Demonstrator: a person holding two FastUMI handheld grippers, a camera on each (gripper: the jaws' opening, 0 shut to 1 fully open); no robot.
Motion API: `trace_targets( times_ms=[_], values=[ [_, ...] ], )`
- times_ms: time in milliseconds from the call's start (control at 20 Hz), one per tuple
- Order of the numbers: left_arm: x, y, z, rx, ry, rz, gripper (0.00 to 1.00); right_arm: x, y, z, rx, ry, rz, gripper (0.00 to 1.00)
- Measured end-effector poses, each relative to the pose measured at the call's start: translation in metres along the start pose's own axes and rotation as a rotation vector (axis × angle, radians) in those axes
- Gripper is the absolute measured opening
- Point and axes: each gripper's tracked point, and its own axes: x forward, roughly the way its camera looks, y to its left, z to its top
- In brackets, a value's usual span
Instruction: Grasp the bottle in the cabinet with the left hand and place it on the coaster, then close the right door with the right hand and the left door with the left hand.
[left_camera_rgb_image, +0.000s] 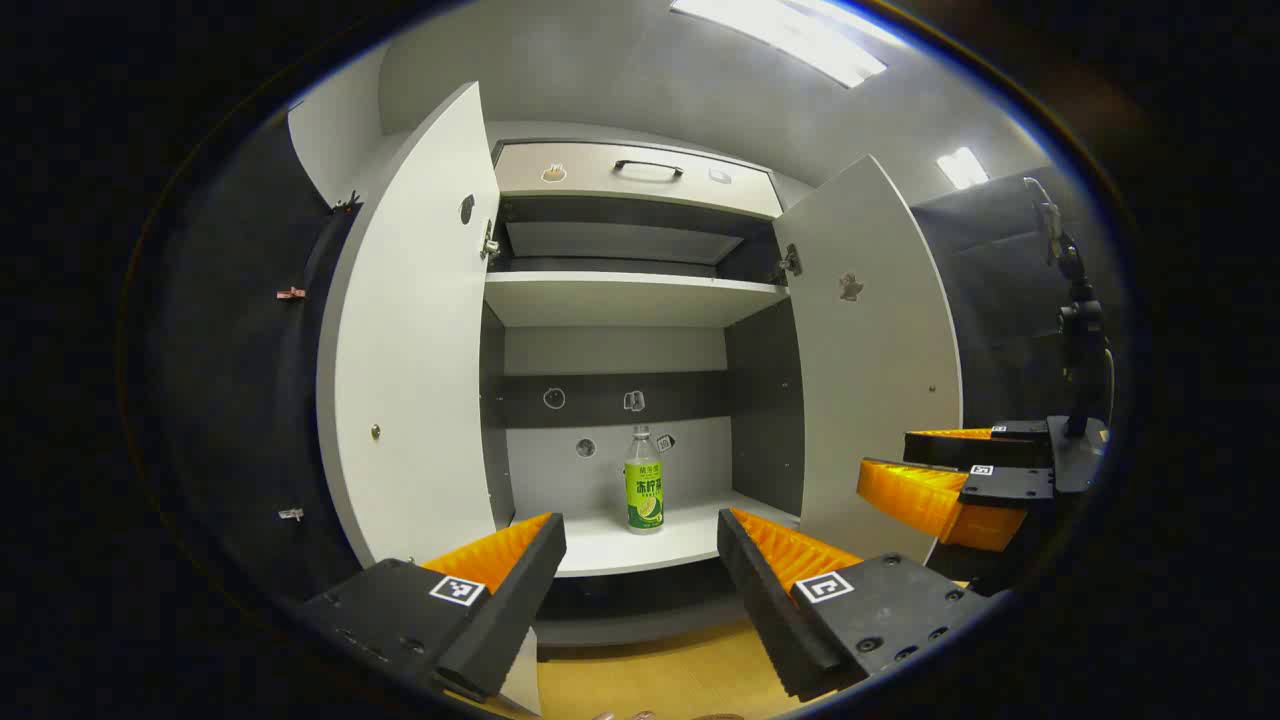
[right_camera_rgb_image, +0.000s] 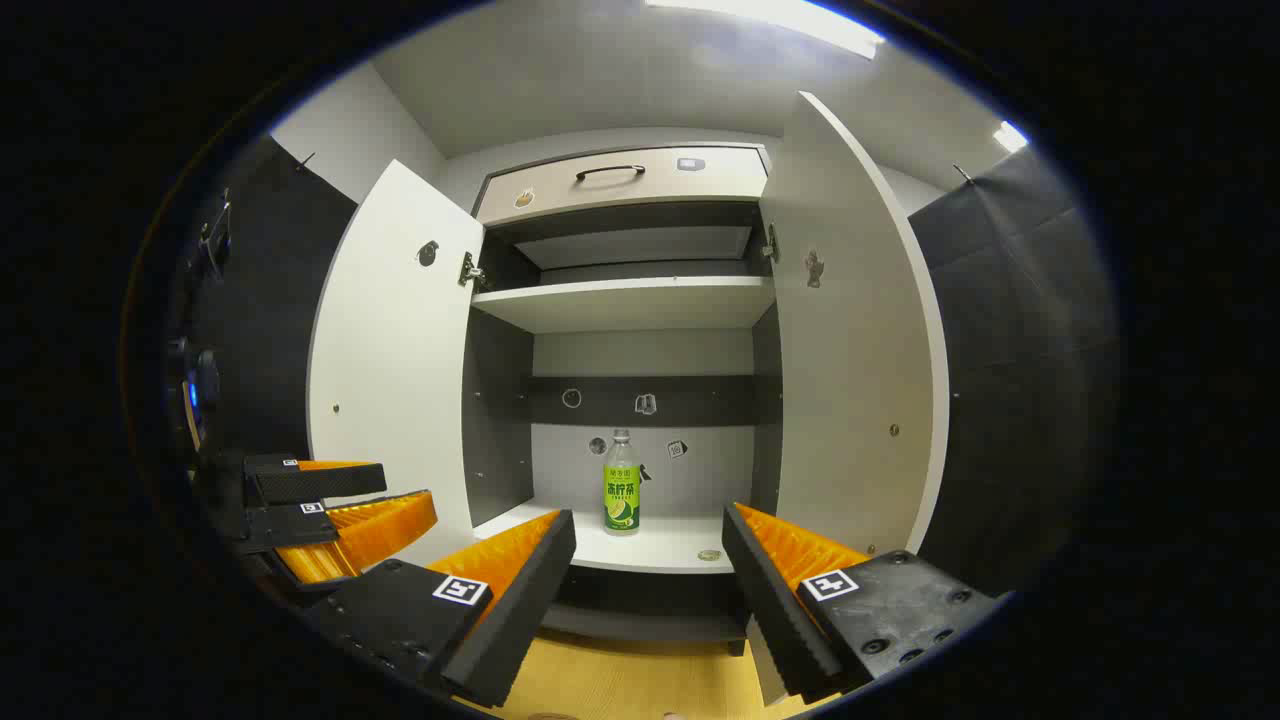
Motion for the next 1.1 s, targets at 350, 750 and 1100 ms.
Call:
trace_targets(
  times_ms=[350, 750, 1100],
  values=[
    [0.01, 0.008, 0.005, -0.014, -0.026, -0.004, 0.97, 0.008, 0.011, 0.0, 0.01, 0.006, -0.018, 0.98],
    [0.014, 0.019, 0.012, -0.014, -0.057, 0.01, 0.96, 0.012, 0.004, 0.006, 0.003, -0.015, -0.047, 0.98],
    [0.024, 0.02, 0.007, -0.05, -0.057, -0.037, 0.96, 0.014, 0.004, 0.004, 0.0, 0.001, -0.085, 0.98]
  ],
)
